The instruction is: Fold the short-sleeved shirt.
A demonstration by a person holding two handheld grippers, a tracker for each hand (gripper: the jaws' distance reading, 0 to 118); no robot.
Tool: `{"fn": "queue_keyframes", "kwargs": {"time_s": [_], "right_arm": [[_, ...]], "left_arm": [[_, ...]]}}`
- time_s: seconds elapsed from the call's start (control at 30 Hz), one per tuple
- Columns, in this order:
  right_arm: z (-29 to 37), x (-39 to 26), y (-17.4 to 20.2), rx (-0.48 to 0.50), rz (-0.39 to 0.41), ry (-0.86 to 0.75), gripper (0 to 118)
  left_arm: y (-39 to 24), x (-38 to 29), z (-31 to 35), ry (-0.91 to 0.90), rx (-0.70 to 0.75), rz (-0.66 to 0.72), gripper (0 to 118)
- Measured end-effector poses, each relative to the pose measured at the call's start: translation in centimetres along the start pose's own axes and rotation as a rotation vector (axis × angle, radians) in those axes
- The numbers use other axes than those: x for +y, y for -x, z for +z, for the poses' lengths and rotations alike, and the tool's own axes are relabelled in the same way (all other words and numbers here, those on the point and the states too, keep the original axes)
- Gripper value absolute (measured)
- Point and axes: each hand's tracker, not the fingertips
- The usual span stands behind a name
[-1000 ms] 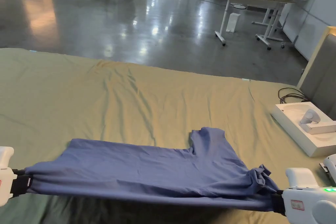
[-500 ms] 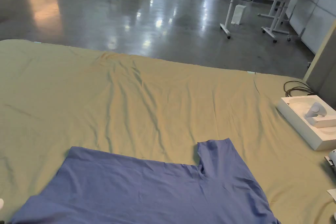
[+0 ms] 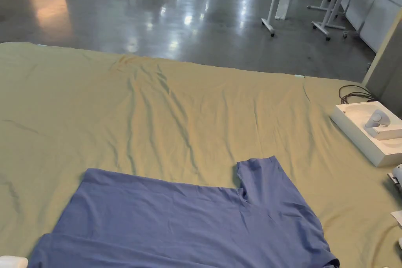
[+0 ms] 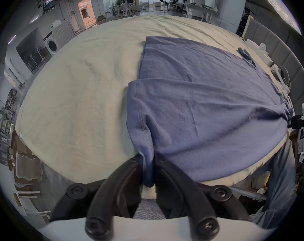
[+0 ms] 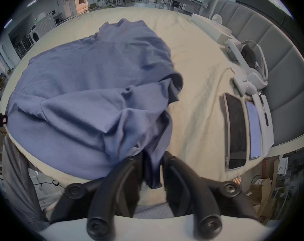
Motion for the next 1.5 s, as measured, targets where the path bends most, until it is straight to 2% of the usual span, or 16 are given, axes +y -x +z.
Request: {"fn": "queue_keyframes", "kwargs": {"time_s": [0.03, 0.07, 0.1, 0.13, 0.2, 0.43, 0.53, 0.6, 0.63, 0.7, 0.8, 0.87, 0.93, 1.03, 1.23, 1.5], "right_arm": [[0.7, 0.3, -0.1, -0.024, -0.005, -0.034, 35], [1.7, 0.8, -0.2, -0.037, -0.015, -0.072, 44], [2.6, 1.4, -0.4, -0.04, -0.031, -0.113, 46], [3.4, 2.0, -0.5, -0.037, -0.047, -0.147, 47], [5.2, 3.4, -0.7, -0.008, -0.083, -0.261, 56], [9.7, 7.7, 1.7, -0.014, -0.067, -0.605, 56], [11.0, 8.9, 3.3, 0.034, -0.067, -0.702, 51], [11.7, 9.4, 4.6, 0.044, -0.056, -0.78, 25], [11.9, 9.6, 5.1, 0.037, -0.047, -0.812, 16], [12.5, 9.9, 6.3, 0.019, -0.041, -0.877, 7], [13.1, 10.2, 7.4, 0.04, -0.067, -0.941, 1], [13.4, 10.5, 7.9, 0.032, -0.081, -0.97, 0], [13.7, 10.8, 8.2, 0.026, -0.092, -0.989, 0], [13.7, 11.5, 8.4, 0.042, -0.11, -1.001, 0], [12.7, 12.8, 8.9, 0.051, -0.12, -0.975, 0], [9.8, 14.4, 9.3, 0.073, -0.113, -0.874, 0]], "left_arm": [[0.1, 0.2, 0.3, -0.015, 0.007, 0.011, 23], [0.1, 0.5, 0.8, -0.046, 0.021, 0.027, 39], [0.1, 0.9, 1.2, -0.091, 0.016, 0.044, 50], [0.0, 1.3, 1.7, -0.127, -0.001, 0.058, 55], [-0.5, 2.7, 2.7, -0.211, -0.022, 0.078, 57], [-5.4, 8.1, 6.7, -0.474, -0.052, 0.035, 60], [-7.5, 9.8, 8.3, -0.577, -0.075, 0.01, 60], [-9.0, 10.6, 9.5, -0.652, -0.062, -0.019, 60], [-9.6, 10.8, 10.0, -0.687, -0.052, -0.03, 60], [-10.9, 11.1, 11.0, -0.77, -0.02, -0.043, 52], [-12.3, 11.3, 12.1, -0.845, 0.005, -0.048, 19], [-12.7, 11.3, 12.3, -0.852, 0.003, -0.041, 15], [-12.7, 11.2, 12.4, -0.869, -0.002, -0.02, 3], [-12.4, 11.2, 12.2, -0.836, -0.038, -0.008, 1], [-10.2, 12.2, 9.5, -0.708, -0.003, -0.011, 1], [-4.5, 18.0, 1.4, -0.44, -0.001, 0.052, 1]]}}
